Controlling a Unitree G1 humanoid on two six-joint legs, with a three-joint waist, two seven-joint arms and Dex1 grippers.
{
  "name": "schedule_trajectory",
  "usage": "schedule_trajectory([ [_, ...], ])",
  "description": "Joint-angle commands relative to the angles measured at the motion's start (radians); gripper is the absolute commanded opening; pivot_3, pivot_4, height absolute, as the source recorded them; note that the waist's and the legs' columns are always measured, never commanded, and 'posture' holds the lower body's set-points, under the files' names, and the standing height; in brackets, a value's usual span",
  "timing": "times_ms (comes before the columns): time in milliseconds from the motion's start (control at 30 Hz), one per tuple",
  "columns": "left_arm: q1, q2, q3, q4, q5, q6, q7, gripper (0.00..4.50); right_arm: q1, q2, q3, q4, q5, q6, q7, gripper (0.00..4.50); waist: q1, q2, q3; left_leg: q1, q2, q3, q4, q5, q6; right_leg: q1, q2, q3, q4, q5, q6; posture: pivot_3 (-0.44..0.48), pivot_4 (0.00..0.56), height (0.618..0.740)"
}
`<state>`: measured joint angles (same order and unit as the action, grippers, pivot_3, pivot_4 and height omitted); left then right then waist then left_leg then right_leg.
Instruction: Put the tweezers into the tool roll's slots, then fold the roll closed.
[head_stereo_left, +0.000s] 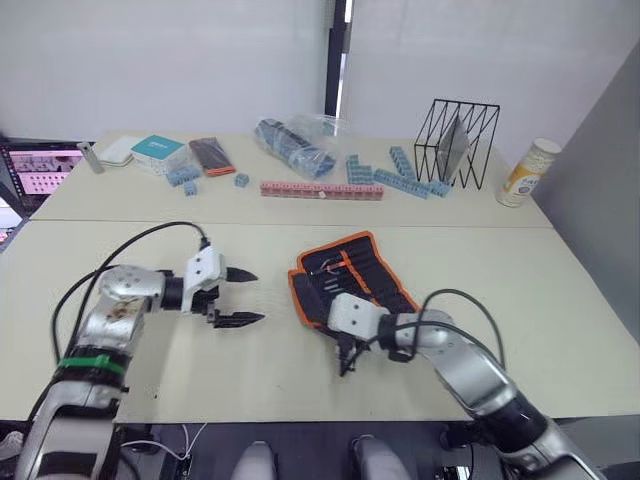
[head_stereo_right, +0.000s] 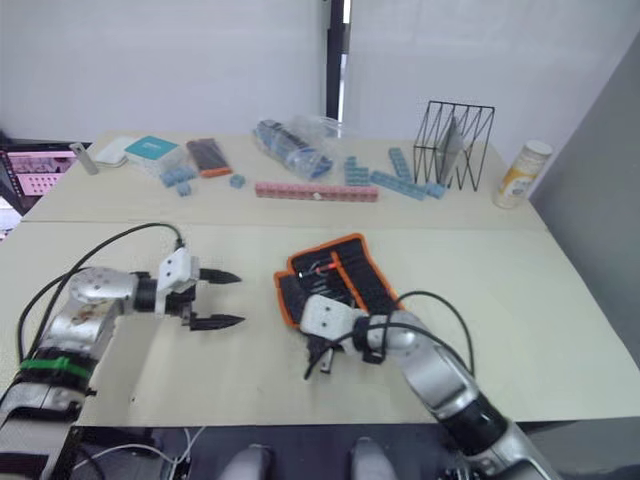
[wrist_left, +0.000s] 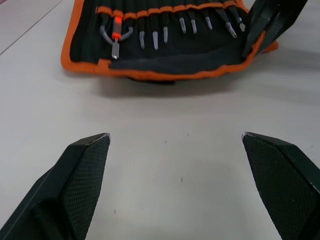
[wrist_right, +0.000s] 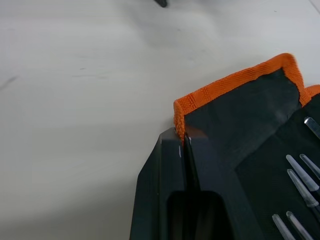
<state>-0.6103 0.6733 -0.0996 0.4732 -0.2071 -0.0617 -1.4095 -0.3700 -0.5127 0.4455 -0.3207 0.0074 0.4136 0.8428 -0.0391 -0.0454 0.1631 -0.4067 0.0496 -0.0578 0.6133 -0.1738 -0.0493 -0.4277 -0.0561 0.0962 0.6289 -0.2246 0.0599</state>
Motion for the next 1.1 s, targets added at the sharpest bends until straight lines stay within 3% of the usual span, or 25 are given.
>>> schedule_trajectory([
  [33,-0.096,-0.041,-0.029,0.064,0.020,-0.080,-0.044,4.50,0.023,-0.024,-0.044,-0.105,0.049,0.016,0.029,0.03,-0.003,0.000,0.000,0.000,0.000,0.000,0.000,0.000,0.000,0.000,0.000,0.000,0.000,0.000,0.000,0.000,0.150,0.737],
  [133,-0.165,-0.084,-0.069,0.137,0.056,-0.154,-0.073,4.50,0.045,-0.031,-0.057,-0.137,0.052,0.041,0.018,0.03,-0.008,0.000,0.000,0.001,0.000,0.000,0.001,0.000,0.000,0.000,0.000,0.000,0.000,0.000,0.000,0.000,0.150,0.737],
  [267,-0.254,-0.094,-0.173,0.282,0.205,-0.372,-0.079,4.50,0.052,-0.021,-0.061,-0.153,0.042,0.070,-0.011,0.03,-0.007,0.000,0.000,0.001,0.000,0.000,0.001,0.000,0.000,0.000,0.000,0.001,0.001,0.000,0.000,0.000,0.150,0.737],
  [500,-0.363,-0.136,-0.180,0.433,0.213,-0.501,-0.140,4.50,0.072,-0.016,-0.066,-0.174,0.045,0.104,-0.045,0.03,-0.002,0.000,0.000,-0.002,0.000,0.000,0.002,0.000,0.000,0.000,0.000,0.000,0.000,0.001,0.001,0.000,0.150,0.737],
  [600,-0.395,-0.143,-0.179,0.492,0.236,-0.542,-0.119,4.50,0.075,-0.017,-0.065,-0.177,0.046,0.108,-0.052,0.03,-0.002,0.000,0.000,-0.002,0.000,0.000,0.002,0.000,0.000,0.000,0.000,0.000,0.000,0.001,0.001,0.000,0.150,0.737],
  [733,-0.437,-0.161,-0.206,0.583,0.329,-0.657,0.002,4.50,0.075,-0.019,-0.066,-0.176,0.047,0.108,-0.056,0.03,-0.002,0.000,0.000,-0.002,0.000,-0.001,0.002,0.000,0.000,0.000,0.000,0.000,0.000,0.001,0.002,0.000,0.150,0.737],
  [1000,-0.493,-0.200,-0.278,0.705,0.488,-0.805,0.159,1.99,0.069,-0.017,-0.056,-0.168,0.037,0.107,-0.061,0.00,-0.001,0.000,0.000,-0.002,-0.001,-0.001,0.003,0.000,0.000,0.001,0.000,0.001,0.000,0.001,0.002,0.000,0.150,0.737],
  [1033,-0.497,-0.206,-0.278,0.712,0.493,-0.813,0.169,1.53,0.070,-0.015,-0.056,-0.168,0.037,0.111,-0.064,0.00,-0.001,0.000,0.000,-0.002,-0.001,-0.001,0.003,0.000,0.000,0.001,0.000,0.000,0.000,0.001,0.002,0.000,0.150,0.737],
  [1100,-0.502,-0.219,-0.265,0.722,0.475,-0.811,0.153,1.04,0.075,-0.013,-0.059,-0.171,0.040,0.122,-0.072,0.00,-0.001,0.000,0.000,-0.002,-0.001,-0.001,0.003,0.000,0.000,0.001,0.000,0.000,0.000,0.001,0.002,0.000,0.150,0.737],
])
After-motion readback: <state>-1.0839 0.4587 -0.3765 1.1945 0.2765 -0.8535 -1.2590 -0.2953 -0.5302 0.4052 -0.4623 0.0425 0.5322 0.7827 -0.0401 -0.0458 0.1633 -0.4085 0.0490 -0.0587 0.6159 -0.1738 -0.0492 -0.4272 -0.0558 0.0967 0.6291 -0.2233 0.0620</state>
